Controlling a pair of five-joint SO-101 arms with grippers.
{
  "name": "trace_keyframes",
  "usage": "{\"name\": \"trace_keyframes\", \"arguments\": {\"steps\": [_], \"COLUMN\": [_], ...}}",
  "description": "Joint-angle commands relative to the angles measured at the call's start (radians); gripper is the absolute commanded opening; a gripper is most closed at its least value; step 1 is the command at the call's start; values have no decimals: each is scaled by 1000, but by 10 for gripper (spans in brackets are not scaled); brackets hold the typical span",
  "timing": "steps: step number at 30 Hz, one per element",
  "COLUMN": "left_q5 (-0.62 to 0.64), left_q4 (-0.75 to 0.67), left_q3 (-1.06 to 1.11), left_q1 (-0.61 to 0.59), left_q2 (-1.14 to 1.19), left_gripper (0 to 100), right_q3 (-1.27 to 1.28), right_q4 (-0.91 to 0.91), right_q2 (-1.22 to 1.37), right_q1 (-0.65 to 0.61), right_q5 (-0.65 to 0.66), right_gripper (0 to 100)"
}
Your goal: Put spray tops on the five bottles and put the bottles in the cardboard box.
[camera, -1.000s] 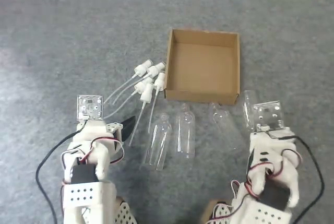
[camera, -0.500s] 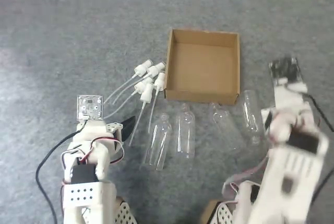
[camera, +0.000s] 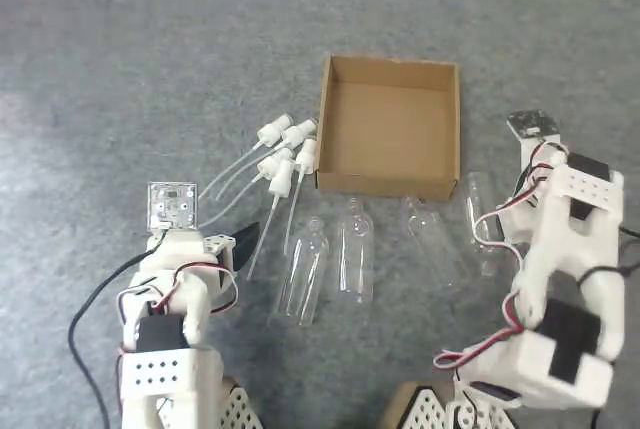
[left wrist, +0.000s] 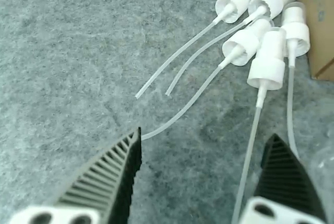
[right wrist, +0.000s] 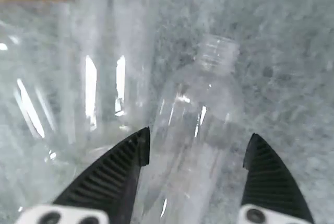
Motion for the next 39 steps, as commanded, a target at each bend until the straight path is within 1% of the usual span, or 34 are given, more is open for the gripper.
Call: {"name": "trace_keyframes", "arguments": {"steps": [1, 2, 5, 7, 8, 9, 12, 13, 14, 15, 18, 19, 21, 24, 27, 31, 34, 37, 39], "left_q5": [6, 6, 3, -32, -78, -146, -399, -463, -497, -505, -473, -465, -462, -462, -462, -454, -361, -316, -318], "left_q4": [3, 3, 2, 3, 5, 2, -2, 3, 5, 5, 17, 54, 178, 359, 494, 628, 637, 542, 466], "left_q3": [-5, -5, -5, -5, -5, -5, -16, -24, -35, -53, -166, -220, -358, -593, -831, -1089, -1227, -1336, -1405], "left_q1": [-2, -2, -2, -2, -2, -3, -48, -57, -69, -80, -129, -133, -127, -84, -35, 32, 104, 173, 186], "left_q2": [-12, -12, -12, -12, -12, -12, -12, -12, -12, -12, -5, -3, -2, 29, 186, 519, 735, 919, 1051], "left_gripper": [343, 343, 342, 342, 343, 343, 344, 344, 344, 344, 342, 342, 342, 341, 341, 341, 341, 341, 341], "right_q3": [-55, -55, -55, -55, -55, -55, -63, -63, -61, -57, -44, -41, -20, 38, 97, 155, 175, 181, 193], "right_q4": [-58, -76, -120, -133, -131, -130, -130, -128, -125, -124, -104, -93, -85, -84, -87, -93, -90, -84, -85], "right_q2": [35, 53, 90, 110, 114, 116, 107, 96, 82, 64, 4, -19, -67, -150, -228, -297, -323, -323, -332], "right_q1": [33, 41, 62, 64, 64, 64, 96, 110, 124, 137, 176, 185, 193, 182, 165, 128, 105, 87, 85], "right_q5": [12, 12, 12, 17, 21, 23, 40, 61, 78, 91, 107, 107, 109, 144, 152, 155, 152, 149, 149], "right_gripper": [257, 232, 95, 11, 2, 17, 2, 6, 6, 6, 6, 6, 6, 6, 6, 6, 6, 6, 6]}}
